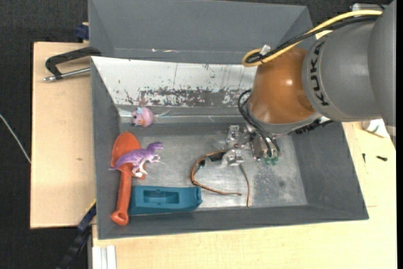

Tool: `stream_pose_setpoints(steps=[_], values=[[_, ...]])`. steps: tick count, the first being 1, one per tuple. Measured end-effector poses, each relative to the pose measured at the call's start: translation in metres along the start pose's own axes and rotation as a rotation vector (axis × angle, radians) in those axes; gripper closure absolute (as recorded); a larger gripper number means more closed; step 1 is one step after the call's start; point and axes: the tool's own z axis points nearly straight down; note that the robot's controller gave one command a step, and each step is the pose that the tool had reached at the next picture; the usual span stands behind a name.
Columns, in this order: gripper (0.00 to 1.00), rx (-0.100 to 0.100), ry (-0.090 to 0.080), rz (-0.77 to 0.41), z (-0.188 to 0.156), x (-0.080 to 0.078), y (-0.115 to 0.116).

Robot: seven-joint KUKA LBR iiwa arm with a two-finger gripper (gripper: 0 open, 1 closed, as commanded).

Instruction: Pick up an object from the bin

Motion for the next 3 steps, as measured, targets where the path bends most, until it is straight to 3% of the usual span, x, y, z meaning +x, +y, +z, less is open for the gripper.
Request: stream_pose_setpoints(steps=[1, 2, 3], values=[[1.0, 0.001, -0.01, 0.022, -0.043, -0.001, 0.004], [1.0, 0.001, 0.002, 0.013, -0.085, 0.006, 0.004], [1.0, 0.001, -0.004, 0.013, -0.141, -0.013, -0.006]])
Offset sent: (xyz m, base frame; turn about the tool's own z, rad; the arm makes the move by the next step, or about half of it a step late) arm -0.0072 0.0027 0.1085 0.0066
